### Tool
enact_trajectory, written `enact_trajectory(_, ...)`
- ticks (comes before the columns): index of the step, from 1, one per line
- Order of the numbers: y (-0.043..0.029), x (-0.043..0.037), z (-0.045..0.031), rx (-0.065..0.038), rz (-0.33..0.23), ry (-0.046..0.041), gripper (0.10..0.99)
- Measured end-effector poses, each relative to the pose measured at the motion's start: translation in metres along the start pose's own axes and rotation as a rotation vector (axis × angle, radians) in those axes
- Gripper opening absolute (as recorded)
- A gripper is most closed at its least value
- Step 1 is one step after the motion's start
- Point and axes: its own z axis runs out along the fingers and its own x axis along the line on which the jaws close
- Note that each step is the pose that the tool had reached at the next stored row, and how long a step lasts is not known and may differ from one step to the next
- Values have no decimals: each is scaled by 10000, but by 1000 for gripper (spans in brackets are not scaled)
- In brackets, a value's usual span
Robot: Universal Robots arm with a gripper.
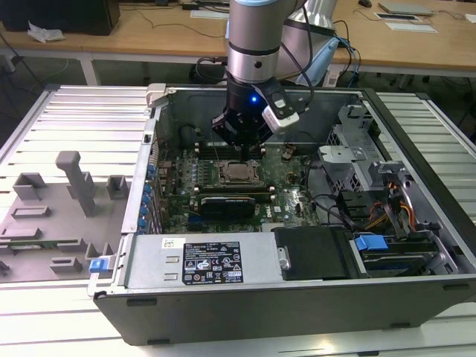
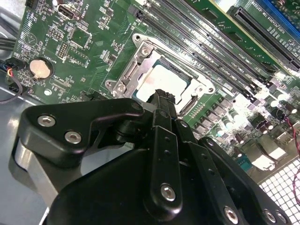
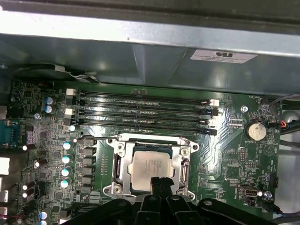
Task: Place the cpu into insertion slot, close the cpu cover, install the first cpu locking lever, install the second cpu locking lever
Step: 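Install the first cpu locking lever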
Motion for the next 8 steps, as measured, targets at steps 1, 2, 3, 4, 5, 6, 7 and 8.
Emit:
enact_trajectory(1, 0, 0, 0, 0, 0, -1, 106)
enact_trajectory(2, 0, 0, -1, 0, 0, -1, 106)
enact_trajectory(3, 0, 3, -1, 0, 2, -1, 106)
enact_trajectory(4, 1, 7, -1, 1, 2, 0, 106)
enact_trajectory(5, 1, 11, -2, 1, 1, 0, 106)
enact_trajectory(6, 1, 17, -1, 1, 0, 0, 106)
enact_trajectory(7, 2, 27, -1, 1, 0, 0, 106)
enact_trajectory(8, 2, 32, -2, 1, 0, 0, 106)
